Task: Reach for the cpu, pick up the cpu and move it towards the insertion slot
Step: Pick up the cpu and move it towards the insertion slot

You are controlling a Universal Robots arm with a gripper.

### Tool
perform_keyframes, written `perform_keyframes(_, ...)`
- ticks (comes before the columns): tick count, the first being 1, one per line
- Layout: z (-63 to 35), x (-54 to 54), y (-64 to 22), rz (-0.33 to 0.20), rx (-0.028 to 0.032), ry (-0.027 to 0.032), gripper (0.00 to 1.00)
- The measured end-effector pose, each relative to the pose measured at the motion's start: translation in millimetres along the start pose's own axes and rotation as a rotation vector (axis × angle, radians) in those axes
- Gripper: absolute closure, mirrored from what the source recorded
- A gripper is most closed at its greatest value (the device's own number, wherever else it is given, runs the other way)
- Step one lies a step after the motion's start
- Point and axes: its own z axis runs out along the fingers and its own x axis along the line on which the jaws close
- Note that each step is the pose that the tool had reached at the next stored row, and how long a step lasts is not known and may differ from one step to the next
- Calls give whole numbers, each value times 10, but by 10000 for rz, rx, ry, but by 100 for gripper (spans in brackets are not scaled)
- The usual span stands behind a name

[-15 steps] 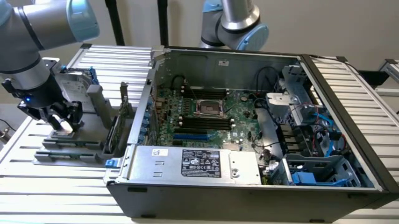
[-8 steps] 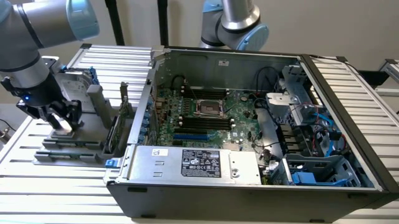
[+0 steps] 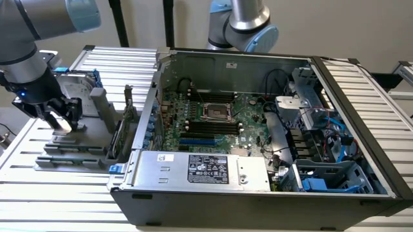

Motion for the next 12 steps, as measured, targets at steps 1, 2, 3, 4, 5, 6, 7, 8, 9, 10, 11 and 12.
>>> perform_keyframes(1,-45,-3,3,1,0,6,46)
perform_keyframes(2,-90,-8,6,1,0,11,46)
perform_keyframes(3,-139,-15,9,1,0,15,46)
perform_keyframes(4,-184,-23,12,1,0,18,46)
perform_keyframes(5,-230,-31,15,2,0,20,46)
perform_keyframes(6,-275,-41,17,2,0,23,46)
perform_keyframes(7,-319,-52,20,2,0,25,46)
perform_keyframes(8,-364,-64,23,2,0,26,46)
perform_keyframes(9,-414,-76,26,2,0,27,46)
perform_keyframes(10,-459,-90,29,3,1,30,46)
perform_keyframes(11,-504,-105,32,3,-1,30,46)
perform_keyframes(12,-549,-121,35,2,0,32,46)
